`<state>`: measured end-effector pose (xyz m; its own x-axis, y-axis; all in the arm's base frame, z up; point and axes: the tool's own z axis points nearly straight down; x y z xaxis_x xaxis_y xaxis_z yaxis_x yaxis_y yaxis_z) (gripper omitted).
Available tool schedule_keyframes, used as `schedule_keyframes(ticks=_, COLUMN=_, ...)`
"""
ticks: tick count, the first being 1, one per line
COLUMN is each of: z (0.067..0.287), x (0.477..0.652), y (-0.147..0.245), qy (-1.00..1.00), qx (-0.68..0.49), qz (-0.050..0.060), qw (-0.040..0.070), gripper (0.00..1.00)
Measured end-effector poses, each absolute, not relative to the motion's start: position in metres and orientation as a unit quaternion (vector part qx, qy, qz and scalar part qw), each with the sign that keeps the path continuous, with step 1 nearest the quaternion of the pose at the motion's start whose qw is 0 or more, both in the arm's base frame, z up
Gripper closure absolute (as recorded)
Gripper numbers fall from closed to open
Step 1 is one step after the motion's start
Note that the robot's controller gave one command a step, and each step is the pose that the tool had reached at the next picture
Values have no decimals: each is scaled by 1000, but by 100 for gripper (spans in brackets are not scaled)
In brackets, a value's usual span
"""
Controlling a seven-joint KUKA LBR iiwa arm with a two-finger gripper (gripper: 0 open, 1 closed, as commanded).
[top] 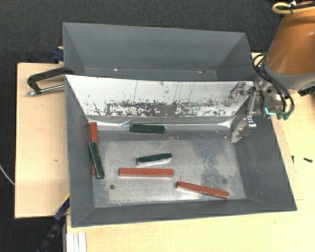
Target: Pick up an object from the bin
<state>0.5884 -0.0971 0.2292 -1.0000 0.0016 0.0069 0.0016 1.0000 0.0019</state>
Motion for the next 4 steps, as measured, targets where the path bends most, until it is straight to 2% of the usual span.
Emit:
schedule_keyframes(ticks=1, z=234, x=590, y=-97, qy=-1000, qx=0, qz=0, qw=-1, gripper=0)
schedule_keyframes(ticks=2, z=179, x=580, y=-50, qy=-1000, qx=-27, qz=0, qw=-3, gripper=0)
schedule_keyframes(ticks=3, z=111, x=567, y=-25, qy=-1000, qx=16, qz=-1, qw=-2, gripper=0)
schedule_keyframes(ticks=4, z=87, x=587, y=7, qy=-1000, qx=21, qz=0, qw=0, gripper=0)
